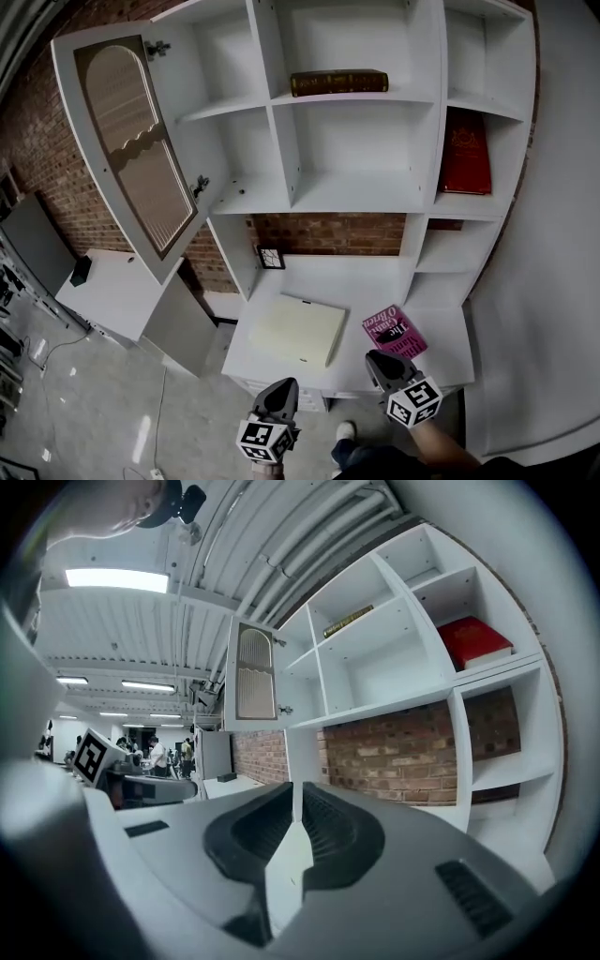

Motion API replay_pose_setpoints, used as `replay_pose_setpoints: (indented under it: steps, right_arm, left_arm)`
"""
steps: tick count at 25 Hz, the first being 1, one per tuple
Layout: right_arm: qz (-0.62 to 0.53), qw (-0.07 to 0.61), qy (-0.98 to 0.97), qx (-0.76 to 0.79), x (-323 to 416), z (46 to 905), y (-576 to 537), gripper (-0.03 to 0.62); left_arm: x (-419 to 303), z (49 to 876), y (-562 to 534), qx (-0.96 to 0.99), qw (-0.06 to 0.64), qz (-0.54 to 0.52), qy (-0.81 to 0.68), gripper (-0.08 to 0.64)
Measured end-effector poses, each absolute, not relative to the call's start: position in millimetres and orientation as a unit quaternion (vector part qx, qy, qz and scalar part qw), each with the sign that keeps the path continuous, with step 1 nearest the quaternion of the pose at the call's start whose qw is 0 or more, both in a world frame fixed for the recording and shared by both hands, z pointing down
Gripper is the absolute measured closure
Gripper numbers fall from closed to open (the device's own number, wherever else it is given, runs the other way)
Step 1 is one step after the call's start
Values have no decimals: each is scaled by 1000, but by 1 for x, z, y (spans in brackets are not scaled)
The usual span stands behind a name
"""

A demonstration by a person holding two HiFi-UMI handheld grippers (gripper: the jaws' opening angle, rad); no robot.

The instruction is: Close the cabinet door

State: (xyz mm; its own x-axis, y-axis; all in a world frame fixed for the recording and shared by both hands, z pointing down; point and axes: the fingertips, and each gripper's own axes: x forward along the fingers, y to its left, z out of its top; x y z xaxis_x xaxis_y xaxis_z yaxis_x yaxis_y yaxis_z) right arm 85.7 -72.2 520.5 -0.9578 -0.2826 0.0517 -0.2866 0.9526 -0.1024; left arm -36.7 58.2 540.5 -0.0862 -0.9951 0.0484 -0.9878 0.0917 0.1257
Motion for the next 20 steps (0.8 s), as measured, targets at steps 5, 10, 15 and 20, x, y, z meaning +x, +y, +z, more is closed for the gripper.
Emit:
replay_pose_setpoints:
  steps: [5,10,15,20]
  right_arm:
    - [65,12,-988,139,42,521,-109,552]
    - [64,3,-992,108,-15,508,-135,552]
    - [60,-14,-996,68,-72,486,-153,552]
    - [54,-28,-998,6,-140,465,-156,552]
  left_arm:
    - [-88,519,27,665,47,-13,-746,551]
    - [-144,484,-2,653,16,-2,-758,551]
    - [-193,434,-10,630,-6,10,-777,551]
    - [-243,392,5,585,-39,23,-810,551]
